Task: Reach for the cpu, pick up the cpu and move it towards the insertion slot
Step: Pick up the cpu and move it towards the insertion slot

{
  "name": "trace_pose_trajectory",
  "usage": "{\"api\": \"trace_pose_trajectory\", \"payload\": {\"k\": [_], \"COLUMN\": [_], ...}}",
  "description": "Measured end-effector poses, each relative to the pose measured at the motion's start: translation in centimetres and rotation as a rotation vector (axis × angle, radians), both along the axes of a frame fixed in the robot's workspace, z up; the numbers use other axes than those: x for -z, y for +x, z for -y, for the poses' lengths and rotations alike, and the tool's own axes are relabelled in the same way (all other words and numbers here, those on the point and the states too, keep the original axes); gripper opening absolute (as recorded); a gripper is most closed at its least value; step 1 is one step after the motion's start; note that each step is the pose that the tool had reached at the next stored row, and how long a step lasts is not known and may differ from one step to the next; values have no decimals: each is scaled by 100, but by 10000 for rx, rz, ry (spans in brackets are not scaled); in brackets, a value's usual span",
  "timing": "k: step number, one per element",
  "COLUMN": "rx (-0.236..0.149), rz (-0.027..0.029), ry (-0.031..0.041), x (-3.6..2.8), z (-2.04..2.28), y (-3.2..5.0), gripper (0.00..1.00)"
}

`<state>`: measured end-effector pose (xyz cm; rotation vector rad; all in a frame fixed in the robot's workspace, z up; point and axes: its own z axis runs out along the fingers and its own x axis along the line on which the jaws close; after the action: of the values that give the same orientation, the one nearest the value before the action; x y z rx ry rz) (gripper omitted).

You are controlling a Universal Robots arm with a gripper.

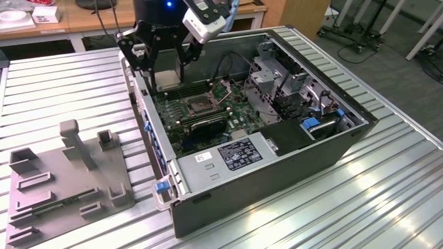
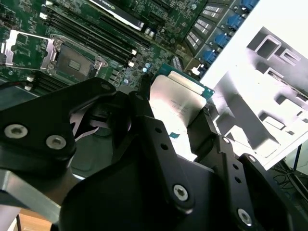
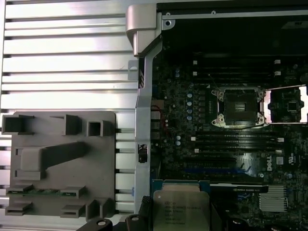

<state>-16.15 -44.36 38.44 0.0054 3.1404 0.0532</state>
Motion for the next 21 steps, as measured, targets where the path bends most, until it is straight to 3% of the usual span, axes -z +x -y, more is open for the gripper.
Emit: {"api": "trace_pose_trajectory", "payload": {"k": [16,21], "rx": [0,1], "rz": [1,0], "ry": [1,0], "x": [4,13], "z": [-20,-57], "y": [225,254], "gripper": [55,55]}}
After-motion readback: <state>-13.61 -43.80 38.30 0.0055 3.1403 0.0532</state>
